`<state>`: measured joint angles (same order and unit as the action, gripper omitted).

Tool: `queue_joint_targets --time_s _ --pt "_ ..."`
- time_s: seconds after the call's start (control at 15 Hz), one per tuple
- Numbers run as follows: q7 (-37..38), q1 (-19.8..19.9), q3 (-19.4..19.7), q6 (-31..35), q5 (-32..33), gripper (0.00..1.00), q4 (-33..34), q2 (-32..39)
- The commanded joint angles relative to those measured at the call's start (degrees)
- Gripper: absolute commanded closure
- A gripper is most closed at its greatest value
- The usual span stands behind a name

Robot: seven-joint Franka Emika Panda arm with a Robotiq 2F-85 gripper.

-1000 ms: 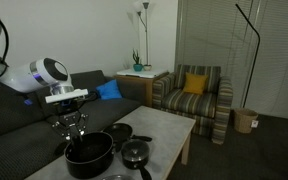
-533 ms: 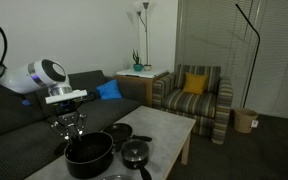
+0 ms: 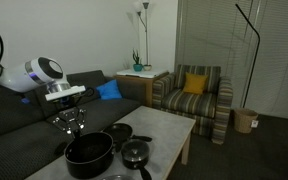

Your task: Use the big spoon to stir the big pot

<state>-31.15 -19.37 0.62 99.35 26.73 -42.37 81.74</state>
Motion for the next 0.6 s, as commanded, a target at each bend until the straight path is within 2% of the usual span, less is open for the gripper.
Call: queue_joint_targets --time_s 0.0,0.07,0.13,0.53 --pt "-1.6 -0.3 1.7 0.5 0.2 0.93 6.7 4.4" --pt "-1.9 -0.1 1.9 0.7 0.0 0.93 7.9 5.2" --pt "-1.3 0.1 1.9 2.9 0.1 0.93 2.9 2.2" --pt "-1.4 0.0 2.8 4.3 0.1 0.93 4.2 2.7"
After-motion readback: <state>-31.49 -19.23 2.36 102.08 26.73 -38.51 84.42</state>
